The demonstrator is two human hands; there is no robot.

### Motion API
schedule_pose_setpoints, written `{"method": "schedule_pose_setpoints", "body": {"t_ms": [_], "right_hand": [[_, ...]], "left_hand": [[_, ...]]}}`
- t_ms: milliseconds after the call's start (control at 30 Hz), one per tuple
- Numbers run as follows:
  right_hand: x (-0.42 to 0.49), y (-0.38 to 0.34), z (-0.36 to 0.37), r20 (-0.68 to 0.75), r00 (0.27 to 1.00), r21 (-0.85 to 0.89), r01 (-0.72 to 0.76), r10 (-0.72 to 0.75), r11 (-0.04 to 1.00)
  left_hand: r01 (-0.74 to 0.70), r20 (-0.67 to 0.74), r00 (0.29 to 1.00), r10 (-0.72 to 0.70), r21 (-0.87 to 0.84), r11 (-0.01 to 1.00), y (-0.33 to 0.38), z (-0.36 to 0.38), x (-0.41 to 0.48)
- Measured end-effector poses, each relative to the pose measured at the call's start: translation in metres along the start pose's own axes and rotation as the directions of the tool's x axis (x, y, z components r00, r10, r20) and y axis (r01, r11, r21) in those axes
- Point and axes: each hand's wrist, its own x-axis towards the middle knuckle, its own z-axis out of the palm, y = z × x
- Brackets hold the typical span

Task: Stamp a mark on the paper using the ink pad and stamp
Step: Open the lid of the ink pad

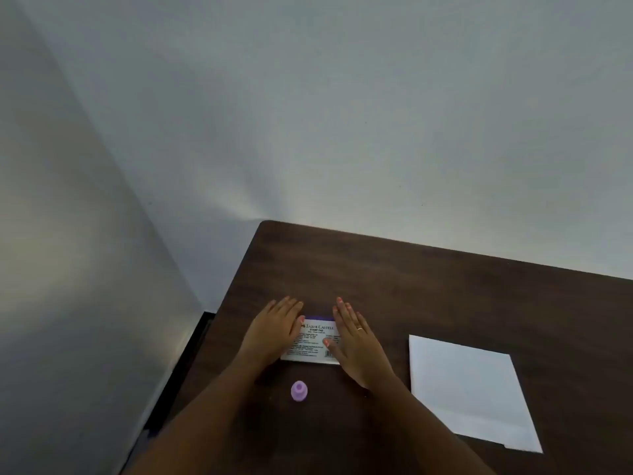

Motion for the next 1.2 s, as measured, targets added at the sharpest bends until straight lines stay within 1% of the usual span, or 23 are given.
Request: {"method": "schedule_pose_setpoints", "body": {"t_ms": [67, 100, 200, 233, 333, 400, 467, 600, 700, 767, 867, 933, 1000, 1067, 1100, 1200], "right_hand": [[0.001, 0.003, -0.001, 0.116, 0.993, 0.021, 0.035, -0.037, 0.999], [0.001, 0.005, -0.003, 0.15, 0.988, 0.029, 0.033, -0.037, 0.999], [0.0, 0.009, -0.004, 0.18, 0.981, 0.086, 0.054, -0.069, 0.995], [0.0, 0.01, -0.004, 0.187, 0.979, 0.101, 0.061, -0.079, 0.993], [0.0, 0.017, -0.001, 0.175, 0.979, 0.093, 0.093, -0.108, 0.991], [-0.002, 0.017, 0.001, 0.149, 0.981, 0.087, 0.116, -0.128, 0.99], [-0.005, 0.017, 0.002, 0.116, 0.983, 0.108, 0.128, -0.14, 0.986], [-0.007, 0.014, 0.001, 0.092, 0.985, 0.179, 0.125, -0.143, 0.976], [-0.005, 0.015, -0.005, 0.102, 0.986, 0.219, 0.104, -0.129, 0.97], [-0.002, 0.014, -0.012, 0.084, 0.991, 0.282, 0.074, -0.101, 0.956], [0.01, 0.007, -0.023, -0.085, 0.995, 0.498, 0.084, -0.048, 0.863], [0.022, 0.001, -0.029, -0.163, 0.985, 0.605, 0.062, 0.048, 0.794], [0.037, -0.003, -0.032, -0.228, 0.955, 0.662, 0.009, 0.19, 0.75], [0.051, -0.003, -0.031, -0.289, 0.907, 0.656, -0.045, 0.306, 0.753], [0.057, -0.002, -0.03, -0.306, 0.891, 0.63, -0.074, 0.335, 0.773], [0.069, 0.003, -0.023, -0.32, 0.878, 0.546, -0.135, 0.355, 0.827]], "left_hand": [[0.01, 0.049, 0.999, -0.004, -0.125, 0.992, -0.012, 0.0, -0.004], [-0.009, 0.081, 0.996, 0.021, -0.147, 0.989, -0.018, 0.002, -0.007], [-0.098, 0.202, 0.971, 0.127, -0.146, 0.984, -0.036, 0.009, -0.013], [-0.105, 0.241, 0.96, 0.141, -0.159, 0.982, -0.04, 0.01, -0.014], [-0.092, 0.277, 0.948, 0.158, -0.239, 0.967, -0.049, 0.015, -0.016], [-0.138, 0.245, 0.95, 0.195, -0.234, 0.963, -0.05, 0.018, -0.017], [-0.185, 0.185, 0.957, 0.223, -0.203, 0.962, -0.051, 0.022, -0.019], [-0.221, 0.062, 0.97, 0.234, -0.161, 0.962, -0.048, 0.026, -0.022], [-0.221, 0.01, 0.974, 0.228, -0.207, 0.953, -0.047, 0.025, -0.024], [-0.178, -0.006, 0.983, 0.183, -0.268, 0.947, -0.048, 0.024, -0.025], [-0.147, -0.005, 0.988, 0.153, -0.296, 0.944, -0.047, 0.022, -0.025], [-0.155, -0.017, 0.988, 0.156, -0.274, 0.949, -0.047, 0.023, -0.024], [-0.134, 0.004, 0.99, 0.14, -0.271, 0.953, -0.049, 0.024, -0.023], [-0.131, 0.025, 0.989, 0.145, -0.287, 0.949, -0.05, 0.024, -0.022], [-0.142, 0.024, 0.987, 0.156, -0.294, 0.945, -0.05, 0.024, -0.022], [-0.207, 0.025, 0.975, 0.221, -0.255, 0.945, -0.051, 0.024, -0.021]]}}
